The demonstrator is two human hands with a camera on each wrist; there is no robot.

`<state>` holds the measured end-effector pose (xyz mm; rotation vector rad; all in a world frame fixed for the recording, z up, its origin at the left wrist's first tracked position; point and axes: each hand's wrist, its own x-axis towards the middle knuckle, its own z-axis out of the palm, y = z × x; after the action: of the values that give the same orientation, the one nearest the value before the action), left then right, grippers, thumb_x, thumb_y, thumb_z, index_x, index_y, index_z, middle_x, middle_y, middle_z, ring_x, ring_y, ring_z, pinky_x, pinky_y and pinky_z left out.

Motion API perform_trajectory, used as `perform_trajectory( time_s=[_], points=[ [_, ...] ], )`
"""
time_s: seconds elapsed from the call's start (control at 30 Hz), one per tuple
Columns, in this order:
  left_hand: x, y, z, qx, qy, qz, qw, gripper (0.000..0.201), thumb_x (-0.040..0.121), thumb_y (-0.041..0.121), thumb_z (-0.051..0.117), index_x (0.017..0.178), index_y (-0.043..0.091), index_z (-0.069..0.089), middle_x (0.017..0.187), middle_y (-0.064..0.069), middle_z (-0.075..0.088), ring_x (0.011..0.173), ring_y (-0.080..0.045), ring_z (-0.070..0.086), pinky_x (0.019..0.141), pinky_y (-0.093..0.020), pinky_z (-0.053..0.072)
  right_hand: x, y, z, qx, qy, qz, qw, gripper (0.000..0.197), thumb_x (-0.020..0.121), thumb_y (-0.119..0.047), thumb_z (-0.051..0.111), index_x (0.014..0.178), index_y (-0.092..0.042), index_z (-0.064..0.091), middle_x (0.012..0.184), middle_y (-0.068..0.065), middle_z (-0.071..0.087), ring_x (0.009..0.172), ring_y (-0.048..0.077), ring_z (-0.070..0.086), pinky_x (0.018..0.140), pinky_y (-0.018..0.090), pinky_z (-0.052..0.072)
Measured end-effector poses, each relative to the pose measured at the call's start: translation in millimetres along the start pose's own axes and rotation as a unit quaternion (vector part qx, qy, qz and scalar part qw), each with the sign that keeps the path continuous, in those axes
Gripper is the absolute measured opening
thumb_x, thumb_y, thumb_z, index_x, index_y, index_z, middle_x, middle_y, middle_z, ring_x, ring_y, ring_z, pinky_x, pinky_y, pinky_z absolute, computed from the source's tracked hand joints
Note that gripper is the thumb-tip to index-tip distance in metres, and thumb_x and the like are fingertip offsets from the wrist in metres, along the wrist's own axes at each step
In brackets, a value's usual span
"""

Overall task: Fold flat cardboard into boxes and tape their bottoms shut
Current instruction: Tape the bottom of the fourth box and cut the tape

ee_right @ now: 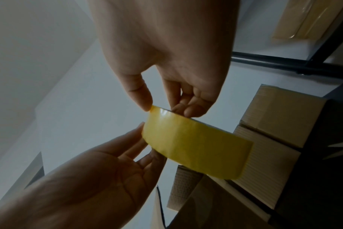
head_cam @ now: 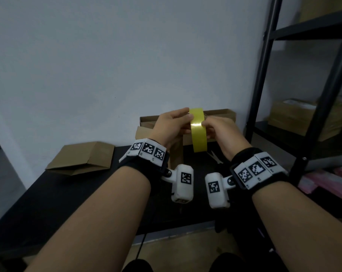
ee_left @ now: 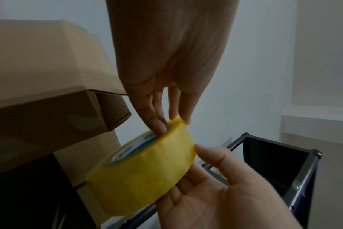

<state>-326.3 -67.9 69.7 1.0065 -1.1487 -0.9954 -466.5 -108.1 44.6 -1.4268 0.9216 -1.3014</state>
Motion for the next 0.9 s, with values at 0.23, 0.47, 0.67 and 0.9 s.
perform_trajectory(
  time_s=[0.23, 0.47, 0.67, 0.9],
  points=[
    [-2.1, 0.1, -2.8, 0.009, -0.043, -0.014, 0.999, 0.036, 0.095, 0.010, 0.056, 0.130, 0.006, 0.055, 0.094, -0.007, 0.068, 0.074, -0.013, 0.064, 0.072, -0.023, 0.055, 4.0, -0.1, -1.5, 0.025, 0.020, -0.003, 0.999, 0.013, 0.083, -0.020, 0.060, 0.082, -0.010, 0.070, 0.079, 0.008, 0.063, 0.077, 0.021, 0.059, 0.068, 0.033, 0.045],
    [-5.6, -8.5, -4.2, 0.069, -0.070, -0.013, 0.995, 0.046, 0.087, 0.003, 0.064, 0.130, 0.017, 0.057, 0.085, -0.005, 0.072, 0.074, -0.014, 0.069, 0.067, -0.025, 0.056, 7.5, 4.4, -0.4, 0.055, 0.050, 0.013, 0.997, 0.013, 0.087, -0.018, 0.060, 0.081, -0.009, 0.068, 0.080, 0.009, 0.062, 0.078, 0.023, 0.058, 0.065, 0.031, 0.044],
    [-4.4, -6.7, -1.1, 0.071, -0.057, 0.011, 0.996, 0.042, 0.088, 0.002, 0.063, 0.129, 0.008, 0.059, 0.087, -0.009, 0.070, 0.065, -0.012, 0.066, 0.063, -0.024, 0.056, 5.0, 2.0, -3.5, 0.049, 0.038, 0.009, 0.998, 0.016, 0.090, -0.025, 0.061, 0.087, -0.010, 0.069, 0.081, 0.007, 0.064, 0.076, 0.020, 0.057, 0.065, 0.030, 0.042],
    [-1.2, -2.3, 3.6, 0.032, -0.039, 0.015, 0.999, 0.031, 0.092, 0.002, 0.058, 0.122, 0.004, 0.061, 0.095, -0.012, 0.069, 0.073, -0.015, 0.066, 0.072, -0.028, 0.056, 0.1, -2.3, -5.2, 0.020, 0.022, -0.004, 1.000, 0.035, 0.078, -0.031, 0.062, 0.100, -0.005, 0.072, 0.093, 0.018, 0.068, 0.083, 0.024, 0.059, 0.070, 0.034, 0.044]
  ],
)
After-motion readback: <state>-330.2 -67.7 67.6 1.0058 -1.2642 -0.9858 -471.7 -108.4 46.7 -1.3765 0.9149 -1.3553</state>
